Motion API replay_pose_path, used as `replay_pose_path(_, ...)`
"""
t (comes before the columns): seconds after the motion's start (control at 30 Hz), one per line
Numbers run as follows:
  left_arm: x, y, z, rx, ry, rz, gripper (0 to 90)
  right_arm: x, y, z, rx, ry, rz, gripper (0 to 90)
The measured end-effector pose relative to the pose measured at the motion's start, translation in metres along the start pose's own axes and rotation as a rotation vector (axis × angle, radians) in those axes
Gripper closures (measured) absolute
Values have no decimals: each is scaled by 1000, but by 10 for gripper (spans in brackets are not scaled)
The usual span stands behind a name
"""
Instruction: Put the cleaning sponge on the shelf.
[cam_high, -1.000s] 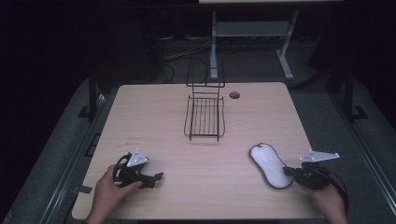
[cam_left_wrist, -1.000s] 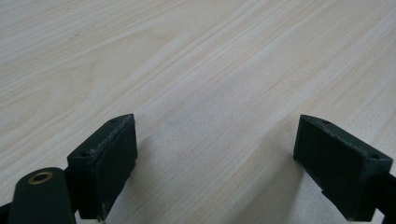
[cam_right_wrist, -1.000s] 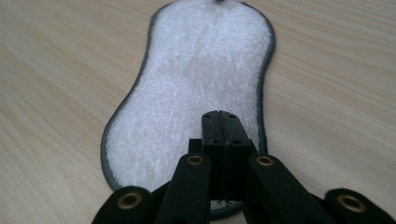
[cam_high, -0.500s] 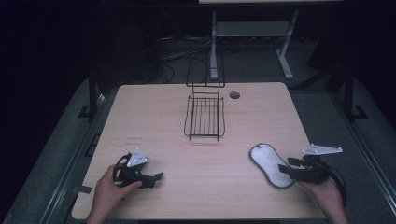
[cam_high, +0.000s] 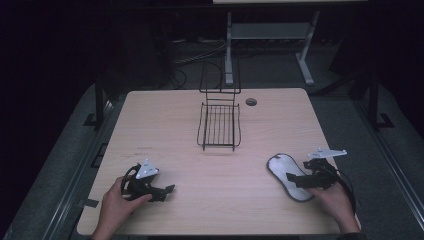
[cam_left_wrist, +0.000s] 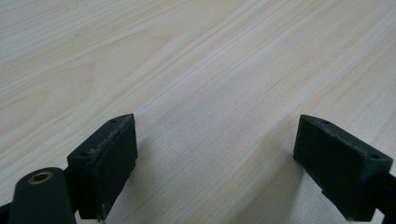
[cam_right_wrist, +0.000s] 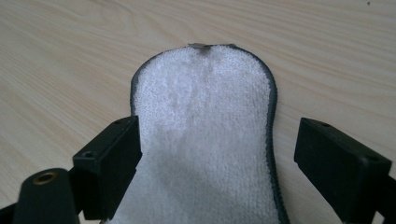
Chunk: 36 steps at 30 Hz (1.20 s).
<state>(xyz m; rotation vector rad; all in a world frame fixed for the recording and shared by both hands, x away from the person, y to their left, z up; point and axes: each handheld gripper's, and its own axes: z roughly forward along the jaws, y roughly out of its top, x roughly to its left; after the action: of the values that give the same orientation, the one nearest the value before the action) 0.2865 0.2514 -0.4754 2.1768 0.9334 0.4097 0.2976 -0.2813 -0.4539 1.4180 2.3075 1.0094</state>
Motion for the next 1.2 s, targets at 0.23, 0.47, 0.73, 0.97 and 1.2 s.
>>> replay_pose_path(0.23, 0, 0, 0, 0, 0, 0, 127, 2, 0, 10, 27, -13, -26, 136)
replay_pose_path(0.47, 0, 0, 0, 0, 0, 1, 127, 3, 0, 15, 60, -13, -37, 135)
replay_pose_path(0.73, 0, 0, 0, 0, 0, 0, 127, 5, 1, 17, 83, 0, -32, 171)
replay_pose_path(0.97, 0, 0, 0, 0, 0, -1, 127, 4, 1, 14, 80, 27, -34, 249)
replay_pose_path(1.2, 0, 0, 0, 0, 0, 0, 127, 3, 2, 8, 47, 22, -42, 330)
